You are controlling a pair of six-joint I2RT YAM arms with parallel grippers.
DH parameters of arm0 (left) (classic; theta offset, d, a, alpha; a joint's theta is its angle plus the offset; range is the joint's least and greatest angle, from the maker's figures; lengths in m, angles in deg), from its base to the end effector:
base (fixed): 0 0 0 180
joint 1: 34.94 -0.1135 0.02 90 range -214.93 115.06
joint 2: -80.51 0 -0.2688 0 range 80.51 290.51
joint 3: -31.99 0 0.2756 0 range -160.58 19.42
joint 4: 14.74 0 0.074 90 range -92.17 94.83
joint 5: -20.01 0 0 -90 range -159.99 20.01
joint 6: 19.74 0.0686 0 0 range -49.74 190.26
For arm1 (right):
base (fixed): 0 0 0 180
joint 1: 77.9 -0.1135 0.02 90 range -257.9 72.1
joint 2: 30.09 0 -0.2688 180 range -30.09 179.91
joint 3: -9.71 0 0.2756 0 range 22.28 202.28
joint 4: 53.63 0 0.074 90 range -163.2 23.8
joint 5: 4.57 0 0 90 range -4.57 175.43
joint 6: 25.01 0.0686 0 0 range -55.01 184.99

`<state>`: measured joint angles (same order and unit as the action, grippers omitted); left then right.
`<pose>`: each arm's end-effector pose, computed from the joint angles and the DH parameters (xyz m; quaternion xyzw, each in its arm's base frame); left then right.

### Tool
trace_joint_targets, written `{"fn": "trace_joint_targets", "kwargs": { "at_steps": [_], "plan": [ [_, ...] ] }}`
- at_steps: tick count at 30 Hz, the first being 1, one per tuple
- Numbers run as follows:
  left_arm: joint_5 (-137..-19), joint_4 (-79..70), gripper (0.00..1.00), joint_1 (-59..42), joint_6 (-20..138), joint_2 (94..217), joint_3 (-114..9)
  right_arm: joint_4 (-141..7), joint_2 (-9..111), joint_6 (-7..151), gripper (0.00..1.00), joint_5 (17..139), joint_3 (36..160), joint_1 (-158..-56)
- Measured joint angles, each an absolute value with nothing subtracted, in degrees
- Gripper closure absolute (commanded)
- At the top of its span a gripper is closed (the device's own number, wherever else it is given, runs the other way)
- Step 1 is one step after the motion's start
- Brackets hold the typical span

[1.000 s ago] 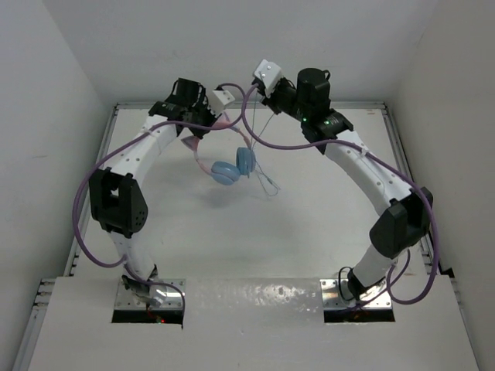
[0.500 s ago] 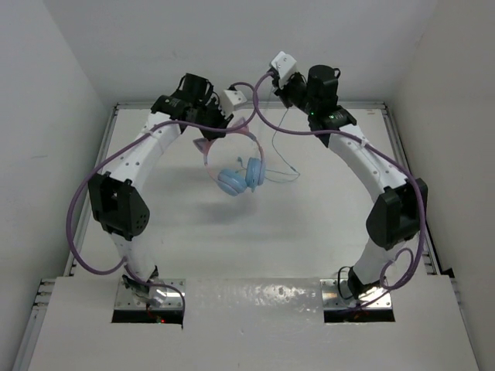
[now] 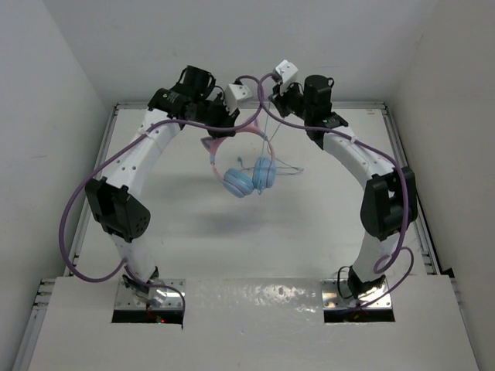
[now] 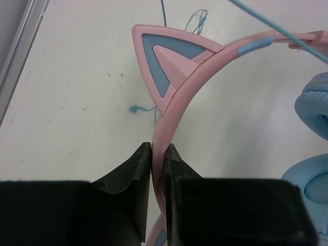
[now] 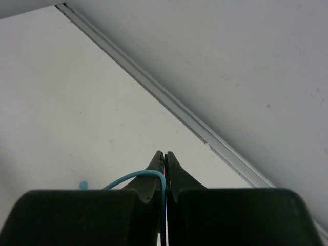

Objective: Wrap the headphones

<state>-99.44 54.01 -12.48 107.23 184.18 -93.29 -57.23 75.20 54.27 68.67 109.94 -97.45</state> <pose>0.3852 -0.1957 0.3782 0.5269 0.7359 -0.1901 0.3804 0.4679 0.1871 0.3274 -0.2876 0.6996 0.1598 0.6343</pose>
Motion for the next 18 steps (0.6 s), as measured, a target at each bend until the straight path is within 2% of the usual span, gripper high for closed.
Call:
{"fn": "trace_joint_targets", "kwargs": {
  "at_steps": [5,10,18],
  "plan": [
    [-101.3,54.7,1.00,-12.5,104.9,184.2,-95.9,-52.5,75.1,59.8,1.00,67.6,106.7,-96.0],
    [-101.4,54.4,1.00,-12.5,102.4,183.9,-97.3,-45.2,73.6,66.3,1.00,67.1,97.5,-95.8],
    [-101.5,53.5,1.00,-12.5,99.7,183.9,-97.3,-37.3,72.1,72.5,1.00,66.9,92.8,-95.7]
  ]
}}
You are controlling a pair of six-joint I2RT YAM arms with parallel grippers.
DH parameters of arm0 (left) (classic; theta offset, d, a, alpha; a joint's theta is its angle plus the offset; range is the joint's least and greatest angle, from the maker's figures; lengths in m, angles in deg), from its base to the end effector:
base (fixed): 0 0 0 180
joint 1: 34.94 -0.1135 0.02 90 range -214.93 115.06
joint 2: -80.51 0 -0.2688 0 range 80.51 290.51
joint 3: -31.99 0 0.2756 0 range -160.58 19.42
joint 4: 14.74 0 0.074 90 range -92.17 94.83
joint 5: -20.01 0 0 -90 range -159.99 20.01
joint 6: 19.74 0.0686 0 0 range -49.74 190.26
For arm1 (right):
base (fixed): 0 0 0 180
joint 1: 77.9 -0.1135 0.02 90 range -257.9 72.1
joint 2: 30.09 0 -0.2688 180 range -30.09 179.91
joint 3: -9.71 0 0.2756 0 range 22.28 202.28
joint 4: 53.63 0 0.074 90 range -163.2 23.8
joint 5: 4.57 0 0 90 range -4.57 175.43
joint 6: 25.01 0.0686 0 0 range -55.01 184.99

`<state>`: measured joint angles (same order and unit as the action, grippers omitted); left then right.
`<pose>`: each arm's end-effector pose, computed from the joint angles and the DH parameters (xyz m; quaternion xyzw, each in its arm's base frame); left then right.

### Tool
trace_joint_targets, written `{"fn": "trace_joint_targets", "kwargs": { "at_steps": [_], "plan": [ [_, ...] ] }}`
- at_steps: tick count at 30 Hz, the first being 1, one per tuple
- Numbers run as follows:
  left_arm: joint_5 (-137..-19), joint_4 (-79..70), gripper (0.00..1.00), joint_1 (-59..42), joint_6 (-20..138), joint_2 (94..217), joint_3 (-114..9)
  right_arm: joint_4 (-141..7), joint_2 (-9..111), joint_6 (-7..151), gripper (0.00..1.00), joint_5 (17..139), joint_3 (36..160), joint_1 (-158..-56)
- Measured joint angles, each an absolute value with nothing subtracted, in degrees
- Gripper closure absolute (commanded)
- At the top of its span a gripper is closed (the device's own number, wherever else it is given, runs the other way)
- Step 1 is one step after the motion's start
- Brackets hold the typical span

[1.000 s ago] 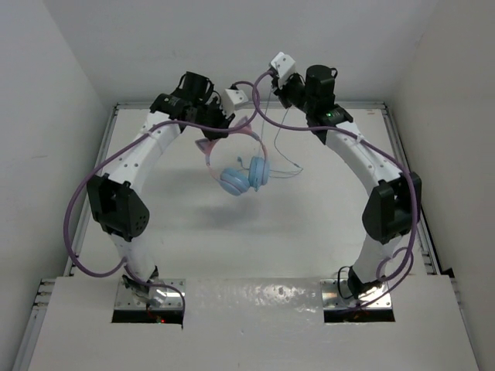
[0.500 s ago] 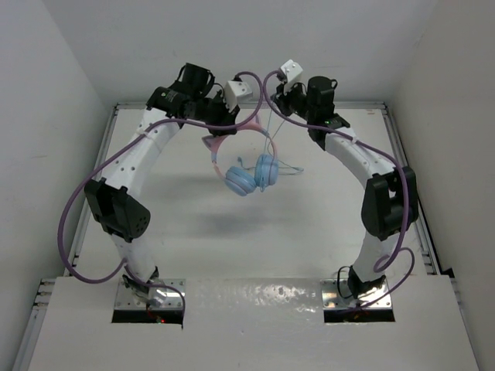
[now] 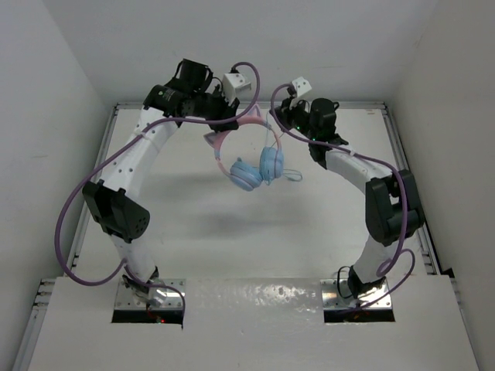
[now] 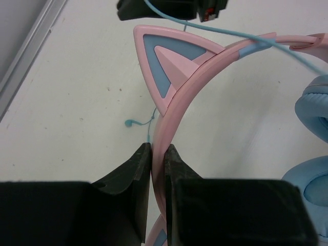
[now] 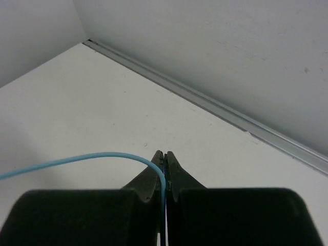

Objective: Wrap the headphones

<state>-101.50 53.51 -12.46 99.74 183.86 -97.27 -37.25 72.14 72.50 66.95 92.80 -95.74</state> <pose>0.3817 -0.1967 0.4062 0.4843 0.7434 -0.2242 0.4033 0.4466 0.1666 0.2791 -0.1746 0.7017 0.2628 0.6388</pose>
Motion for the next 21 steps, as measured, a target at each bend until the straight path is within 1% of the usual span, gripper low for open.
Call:
{"fn": "trace_joint_targets", "kwargs": {
  "at_steps": [4,12,21],
  "plan": [
    [-99.7,52.5,1.00,-12.5,98.8,183.9,-97.3,-33.6,69.7,74.2,1.00,68.4,88.0,-95.8],
    [-97.1,51.6,1.00,-12.5,98.4,183.9,-97.3,-28.5,66.8,76.4,1.00,72.8,83.6,-95.0],
    [-93.8,51.7,1.00,-12.5,100.2,183.9,-96.3,-25.5,64.6,80.7,1.00,80.3,80.8,-89.6]
  ]
}}
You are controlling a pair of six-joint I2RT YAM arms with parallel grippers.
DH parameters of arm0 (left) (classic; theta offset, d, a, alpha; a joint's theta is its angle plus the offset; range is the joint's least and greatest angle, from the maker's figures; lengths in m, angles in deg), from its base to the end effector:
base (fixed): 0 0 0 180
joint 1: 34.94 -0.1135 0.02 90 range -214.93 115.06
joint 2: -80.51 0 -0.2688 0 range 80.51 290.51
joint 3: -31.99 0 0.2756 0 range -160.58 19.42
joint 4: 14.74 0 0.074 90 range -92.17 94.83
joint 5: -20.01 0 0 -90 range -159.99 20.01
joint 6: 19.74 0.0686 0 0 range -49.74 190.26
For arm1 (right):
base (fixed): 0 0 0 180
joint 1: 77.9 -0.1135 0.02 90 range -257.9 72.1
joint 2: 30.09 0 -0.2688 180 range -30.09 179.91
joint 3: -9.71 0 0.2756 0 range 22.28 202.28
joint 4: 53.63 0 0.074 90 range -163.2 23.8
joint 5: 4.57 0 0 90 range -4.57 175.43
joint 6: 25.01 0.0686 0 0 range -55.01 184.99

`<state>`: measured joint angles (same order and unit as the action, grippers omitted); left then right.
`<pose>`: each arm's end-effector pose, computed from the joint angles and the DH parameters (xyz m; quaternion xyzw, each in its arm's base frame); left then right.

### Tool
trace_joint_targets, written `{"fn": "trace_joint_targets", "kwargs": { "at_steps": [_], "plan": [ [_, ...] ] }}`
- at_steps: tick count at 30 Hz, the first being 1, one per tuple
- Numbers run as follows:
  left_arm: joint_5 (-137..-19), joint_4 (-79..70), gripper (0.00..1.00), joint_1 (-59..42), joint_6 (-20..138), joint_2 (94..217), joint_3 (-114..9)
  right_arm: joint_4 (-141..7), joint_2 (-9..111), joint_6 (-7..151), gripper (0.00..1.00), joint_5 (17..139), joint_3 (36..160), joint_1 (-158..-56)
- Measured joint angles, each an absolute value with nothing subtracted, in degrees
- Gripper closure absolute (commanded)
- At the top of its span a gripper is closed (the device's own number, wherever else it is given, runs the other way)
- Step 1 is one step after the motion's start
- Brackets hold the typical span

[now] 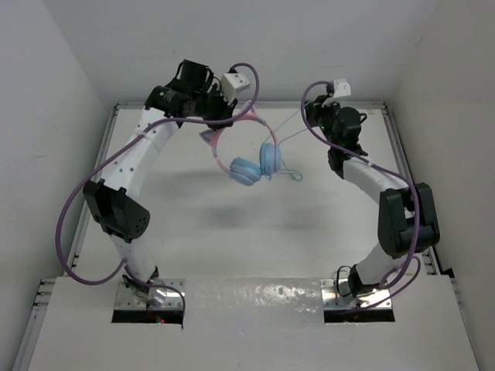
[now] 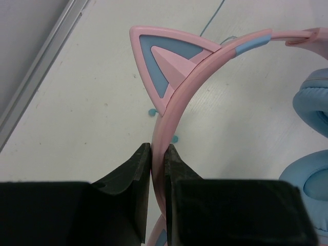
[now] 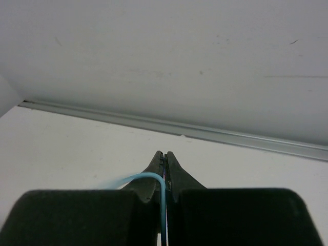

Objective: Wrap the headphones

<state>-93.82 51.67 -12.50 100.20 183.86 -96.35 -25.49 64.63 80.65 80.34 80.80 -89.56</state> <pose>0.3909 -0.1914 0.4010 0.4698 0.7628 -0.1615 0.4139 0.4263 0.0942 0.2821 -0.0089 0.6788 0.2025 0.7058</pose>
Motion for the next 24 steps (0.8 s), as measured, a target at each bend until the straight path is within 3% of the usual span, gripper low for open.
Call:
{"fn": "trace_joint_targets", "kwargs": {
  "at_steps": [11,24],
  "plan": [
    [-97.3,52.0,1.00,-12.5,100.2,183.9,-96.6,-25.6,63.4,80.0,1.00,77.9,81.5,-89.2],
    [-97.9,51.2,1.00,-12.5,99.3,183.9,-97.3,-32.0,72.0,78.4,1.00,71.8,99.6,-89.4]
  ]
}}
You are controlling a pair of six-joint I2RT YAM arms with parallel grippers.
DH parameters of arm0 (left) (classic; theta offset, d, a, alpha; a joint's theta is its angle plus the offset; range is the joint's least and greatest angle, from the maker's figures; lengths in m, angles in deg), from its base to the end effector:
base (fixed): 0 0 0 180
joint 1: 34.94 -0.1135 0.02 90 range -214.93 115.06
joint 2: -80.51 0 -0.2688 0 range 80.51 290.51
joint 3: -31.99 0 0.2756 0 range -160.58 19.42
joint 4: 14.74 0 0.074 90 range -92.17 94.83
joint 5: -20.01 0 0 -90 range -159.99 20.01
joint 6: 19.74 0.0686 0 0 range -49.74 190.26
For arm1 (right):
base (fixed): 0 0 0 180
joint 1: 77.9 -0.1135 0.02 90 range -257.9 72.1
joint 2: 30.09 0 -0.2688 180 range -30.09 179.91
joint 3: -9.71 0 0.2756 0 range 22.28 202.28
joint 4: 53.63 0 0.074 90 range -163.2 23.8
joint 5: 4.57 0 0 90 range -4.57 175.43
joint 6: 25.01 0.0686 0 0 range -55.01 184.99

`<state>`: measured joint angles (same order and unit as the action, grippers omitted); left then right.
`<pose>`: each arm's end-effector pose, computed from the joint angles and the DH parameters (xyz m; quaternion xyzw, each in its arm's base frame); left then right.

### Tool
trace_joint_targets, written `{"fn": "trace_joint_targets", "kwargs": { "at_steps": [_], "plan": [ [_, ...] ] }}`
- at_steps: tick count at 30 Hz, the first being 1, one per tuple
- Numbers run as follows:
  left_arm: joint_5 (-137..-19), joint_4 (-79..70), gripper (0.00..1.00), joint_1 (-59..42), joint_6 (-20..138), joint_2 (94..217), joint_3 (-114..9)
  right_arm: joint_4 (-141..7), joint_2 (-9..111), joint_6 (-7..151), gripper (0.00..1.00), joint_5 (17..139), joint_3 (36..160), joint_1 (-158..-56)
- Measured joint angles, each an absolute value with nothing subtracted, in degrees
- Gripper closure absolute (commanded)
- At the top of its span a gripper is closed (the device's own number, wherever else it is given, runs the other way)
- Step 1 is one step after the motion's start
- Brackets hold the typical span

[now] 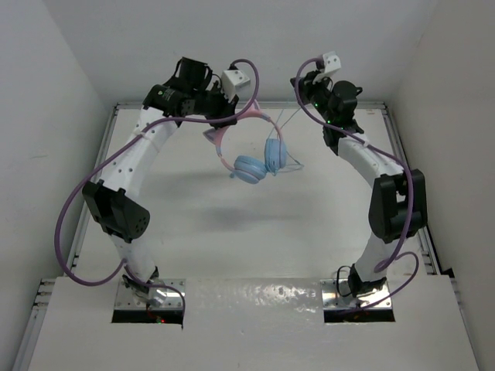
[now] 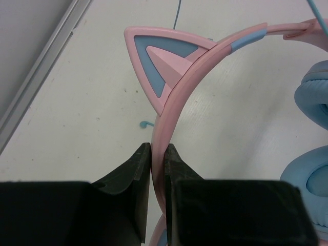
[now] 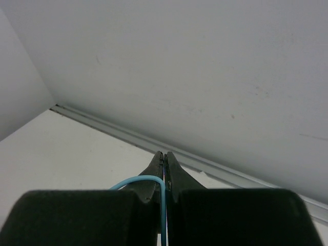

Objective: Wrap the headphones

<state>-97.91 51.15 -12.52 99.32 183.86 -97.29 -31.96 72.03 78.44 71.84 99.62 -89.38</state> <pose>0.3881 -0.1949 0.4091 0.4738 0.7478 -0.1945 0.4224 0.4717 0.1122 0.3411 -0.0792 0.6433 0.2382 0.7233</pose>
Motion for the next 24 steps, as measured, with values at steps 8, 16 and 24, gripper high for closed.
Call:
{"fn": "trace_joint_targets", "kwargs": {
  "at_steps": [8,16,24],
  "plan": [
    [-98.4,51.1,1.00,-12.5,98.8,183.9,-97.9,-36.7,77.4,79.4,1.00,65.5,101.0,-89.3],
    [-103.1,50.3,1.00,-12.5,93.7,183.9,-98.5,-32.5,81.0,84.8,0.90,58.3,100.3,-92.1],
    [-105.7,48.7,1.00,-13.1,87.3,183.9,-104.3,-14.6,86.0,99.1,0.47,50.6,92.5,-93.1]
  ]
}}
